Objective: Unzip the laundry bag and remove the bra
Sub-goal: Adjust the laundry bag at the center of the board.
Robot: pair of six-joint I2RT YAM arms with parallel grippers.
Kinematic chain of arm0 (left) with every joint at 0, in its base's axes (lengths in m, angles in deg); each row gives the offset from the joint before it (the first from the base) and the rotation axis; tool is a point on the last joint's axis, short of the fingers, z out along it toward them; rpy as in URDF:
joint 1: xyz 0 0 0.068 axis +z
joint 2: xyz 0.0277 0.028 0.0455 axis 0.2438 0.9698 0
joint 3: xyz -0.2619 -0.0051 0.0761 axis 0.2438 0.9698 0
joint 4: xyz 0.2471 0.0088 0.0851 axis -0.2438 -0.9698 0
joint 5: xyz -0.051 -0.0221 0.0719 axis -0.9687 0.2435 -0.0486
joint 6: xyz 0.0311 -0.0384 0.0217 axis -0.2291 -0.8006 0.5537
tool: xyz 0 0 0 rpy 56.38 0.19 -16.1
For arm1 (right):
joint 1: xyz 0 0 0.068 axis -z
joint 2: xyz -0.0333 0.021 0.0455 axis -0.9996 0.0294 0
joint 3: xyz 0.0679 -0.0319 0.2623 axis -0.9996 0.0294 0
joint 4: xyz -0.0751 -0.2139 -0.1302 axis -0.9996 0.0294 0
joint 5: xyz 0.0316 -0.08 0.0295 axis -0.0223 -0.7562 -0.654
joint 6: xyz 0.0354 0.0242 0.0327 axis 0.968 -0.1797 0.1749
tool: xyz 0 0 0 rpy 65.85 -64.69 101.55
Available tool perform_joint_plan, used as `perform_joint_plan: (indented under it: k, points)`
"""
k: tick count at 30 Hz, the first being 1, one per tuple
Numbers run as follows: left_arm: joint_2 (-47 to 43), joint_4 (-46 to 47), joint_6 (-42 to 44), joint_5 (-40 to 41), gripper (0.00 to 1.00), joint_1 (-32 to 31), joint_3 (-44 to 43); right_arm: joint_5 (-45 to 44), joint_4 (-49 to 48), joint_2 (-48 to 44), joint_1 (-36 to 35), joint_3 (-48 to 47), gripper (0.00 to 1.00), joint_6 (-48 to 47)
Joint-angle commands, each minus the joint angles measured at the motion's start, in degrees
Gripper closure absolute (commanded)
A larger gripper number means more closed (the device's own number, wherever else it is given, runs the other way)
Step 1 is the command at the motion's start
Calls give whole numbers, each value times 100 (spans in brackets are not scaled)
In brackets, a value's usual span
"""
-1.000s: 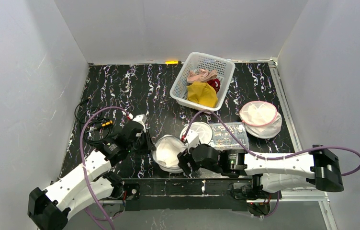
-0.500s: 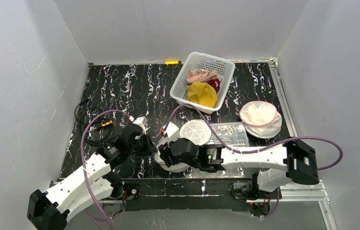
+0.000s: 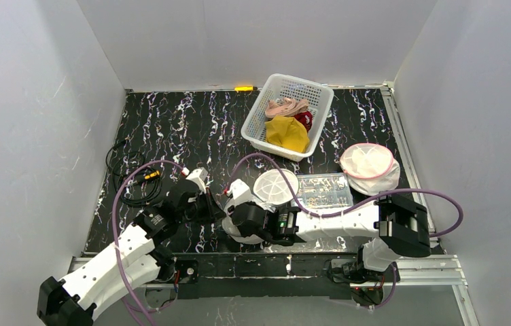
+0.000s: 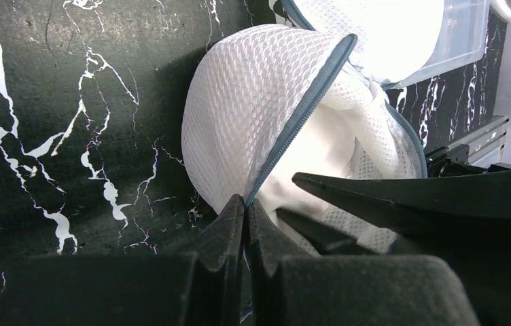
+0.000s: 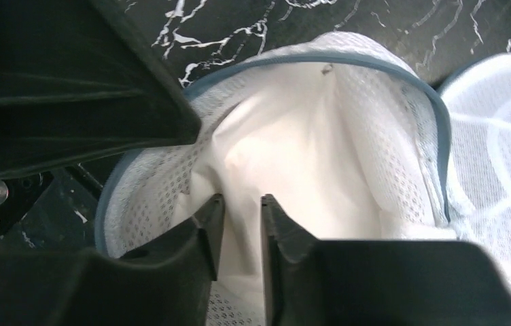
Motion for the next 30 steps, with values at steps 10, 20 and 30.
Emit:
perform_joint_plan:
  k: [10, 20, 30]
  points:
    - [-184, -63, 33, 69, 100, -16, 335, -1314, 382, -1106, -2, 750, 99, 692]
    - [-177, 25, -259, -353, 74, -17, 171, -761, 11, -1671, 1, 1409, 99, 581]
    - [45, 640, -878, -1233, 49, -97, 226, -673, -316, -1826, -9, 1703, 99, 615]
